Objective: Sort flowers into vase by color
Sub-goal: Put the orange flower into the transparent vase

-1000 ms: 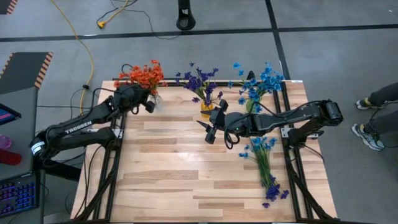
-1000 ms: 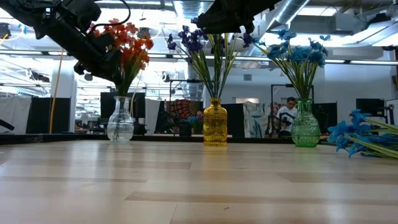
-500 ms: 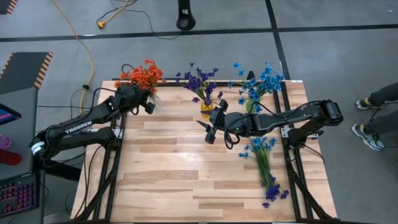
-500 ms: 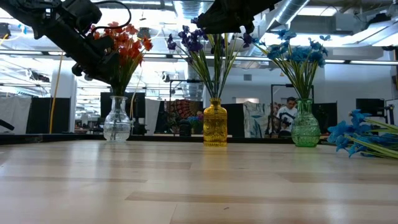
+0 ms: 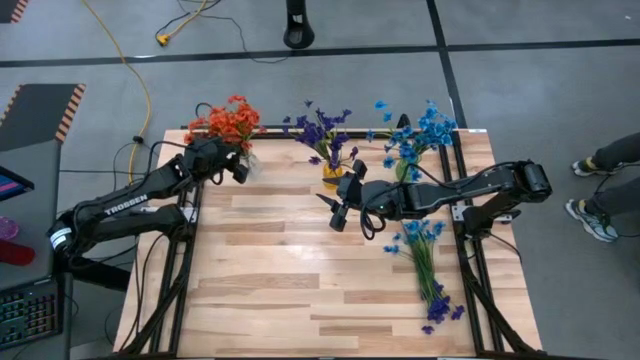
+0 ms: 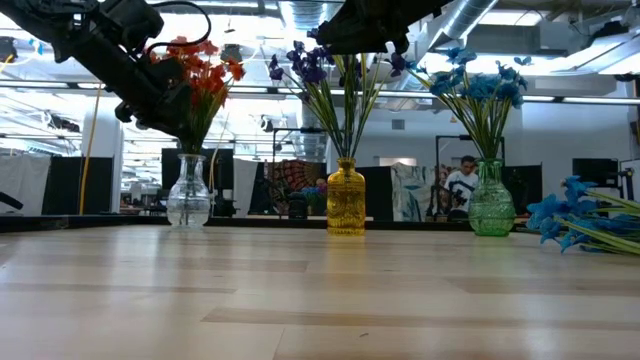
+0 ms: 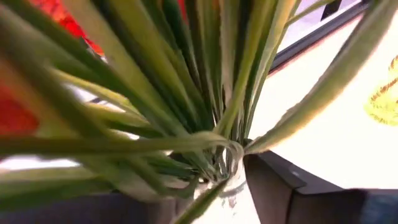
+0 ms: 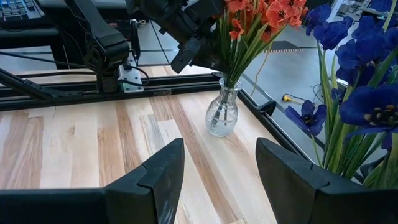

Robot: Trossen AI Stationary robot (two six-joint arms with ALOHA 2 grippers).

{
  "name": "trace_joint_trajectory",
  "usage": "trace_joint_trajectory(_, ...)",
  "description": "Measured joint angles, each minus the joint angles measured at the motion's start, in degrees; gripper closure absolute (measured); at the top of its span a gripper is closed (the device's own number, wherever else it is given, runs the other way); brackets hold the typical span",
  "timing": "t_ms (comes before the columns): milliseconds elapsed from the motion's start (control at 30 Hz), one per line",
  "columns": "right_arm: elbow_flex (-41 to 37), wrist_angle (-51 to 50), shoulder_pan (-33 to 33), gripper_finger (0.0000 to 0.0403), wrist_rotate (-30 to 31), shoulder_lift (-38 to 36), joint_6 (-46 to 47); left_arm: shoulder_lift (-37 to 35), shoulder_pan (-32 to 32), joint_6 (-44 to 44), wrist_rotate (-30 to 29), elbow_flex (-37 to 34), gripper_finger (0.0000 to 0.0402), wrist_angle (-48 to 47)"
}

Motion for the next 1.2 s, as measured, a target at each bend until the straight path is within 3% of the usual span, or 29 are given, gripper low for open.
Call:
trace_joint_trajectory(167,0.0,0.0,0.0,0.0177,0.0,0.0,0.0,-0.3,0.0,1.6,0.0,4.3,0.0246,-8.0)
trace_joint_trajectory(400,0.0,0.0,0.0,0.0177,0.0,0.0,0.0,-0.2,0.0,1.5,2.0,9.8,0.0220,-16.1)
trace_joint_trajectory(867,0.0,-0.8,0.1,0.0177,0.0,0.0,0.0,-0.5,0.0,2.2,3.4,23.2,0.0216,-35.6)
trace_joint_trajectory(1200,0.0,-4.6,1.4,0.0177,0.0,-2.2,0.6,-6.6,-3.5,1.3,9.3,24.3,0.0216,-37.0)
